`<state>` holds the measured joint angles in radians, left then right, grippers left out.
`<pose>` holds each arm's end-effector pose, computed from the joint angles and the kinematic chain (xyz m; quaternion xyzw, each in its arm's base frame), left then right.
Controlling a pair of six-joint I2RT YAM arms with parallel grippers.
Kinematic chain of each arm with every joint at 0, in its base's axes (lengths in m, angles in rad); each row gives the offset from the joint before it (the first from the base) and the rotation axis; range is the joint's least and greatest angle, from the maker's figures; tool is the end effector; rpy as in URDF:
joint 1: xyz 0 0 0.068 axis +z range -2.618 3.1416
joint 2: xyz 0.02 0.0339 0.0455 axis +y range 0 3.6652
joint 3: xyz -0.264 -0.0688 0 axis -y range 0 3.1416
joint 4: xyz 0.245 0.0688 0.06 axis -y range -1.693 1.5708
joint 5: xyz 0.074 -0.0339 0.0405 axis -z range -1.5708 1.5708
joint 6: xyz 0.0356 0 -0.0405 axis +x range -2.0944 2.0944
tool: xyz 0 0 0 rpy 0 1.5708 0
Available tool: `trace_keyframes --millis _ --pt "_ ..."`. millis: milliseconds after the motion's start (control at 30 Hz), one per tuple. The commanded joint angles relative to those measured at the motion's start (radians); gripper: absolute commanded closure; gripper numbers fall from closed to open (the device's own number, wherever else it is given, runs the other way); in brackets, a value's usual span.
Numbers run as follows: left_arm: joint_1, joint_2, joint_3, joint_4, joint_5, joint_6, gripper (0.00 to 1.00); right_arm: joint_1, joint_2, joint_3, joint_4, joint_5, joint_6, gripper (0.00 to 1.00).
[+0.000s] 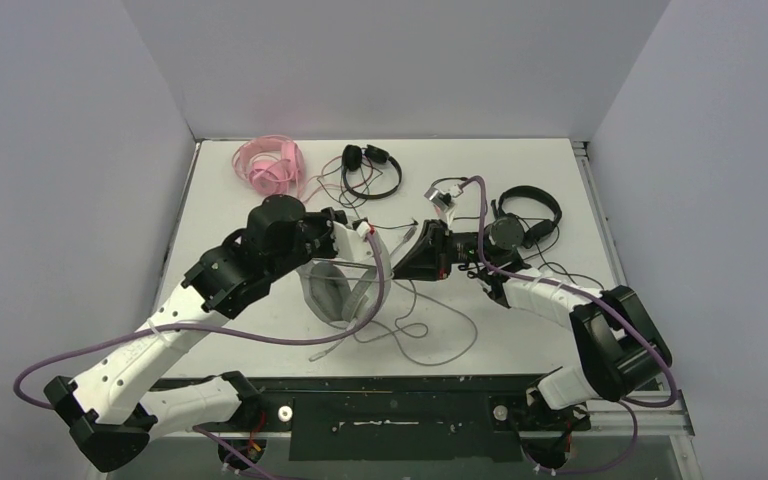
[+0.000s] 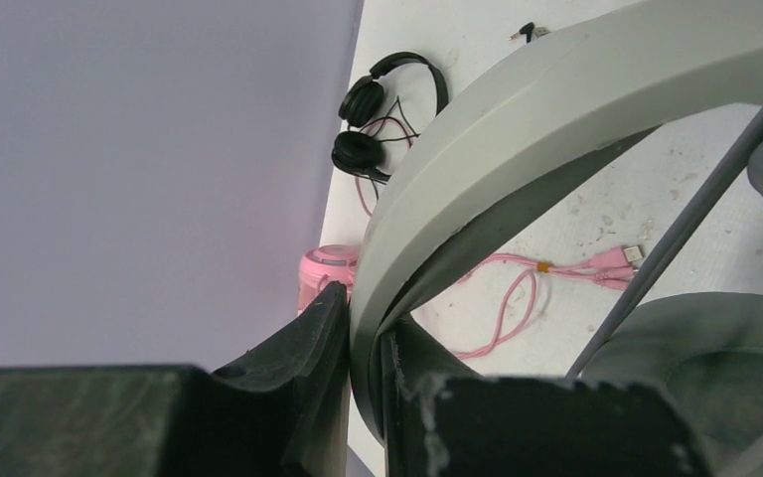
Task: Wrap the headphones
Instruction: Wrap the headphones cable around the headphones.
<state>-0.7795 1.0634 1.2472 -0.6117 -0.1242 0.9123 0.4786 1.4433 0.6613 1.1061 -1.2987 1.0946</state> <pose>0.1604 -0.1523 0.4026 0.6062 0.5818 0.0879 0.5352 0.2343 0.1602 0.2719 -0.3269 0.5919 0.7071 0.2068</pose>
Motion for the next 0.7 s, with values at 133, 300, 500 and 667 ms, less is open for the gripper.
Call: trace_keyframes --millis 133,300,500,667 --pt "0.011 -0.039 -0.009 0.171 -0.157 0.149 1.0 0.017 0.047 0.024 0.152 -0.075 0.087 0.89" --pt "0.011 -0.032 -0.004 0.189 -0.163 0.157 1.0 0.023 0.072 0.018 0.241 -0.06 0.142 0.89" --pt "0.012 -0.024 -0.042 0.26 -0.249 0.183 1.0 0.031 0.151 0.03 0.661 -0.011 0.5 0.84" --pt "0.011 -0.022 -0.048 0.326 -0.273 0.17 1.0 0.082 0.177 0.038 0.672 0.022 0.51 0.85"
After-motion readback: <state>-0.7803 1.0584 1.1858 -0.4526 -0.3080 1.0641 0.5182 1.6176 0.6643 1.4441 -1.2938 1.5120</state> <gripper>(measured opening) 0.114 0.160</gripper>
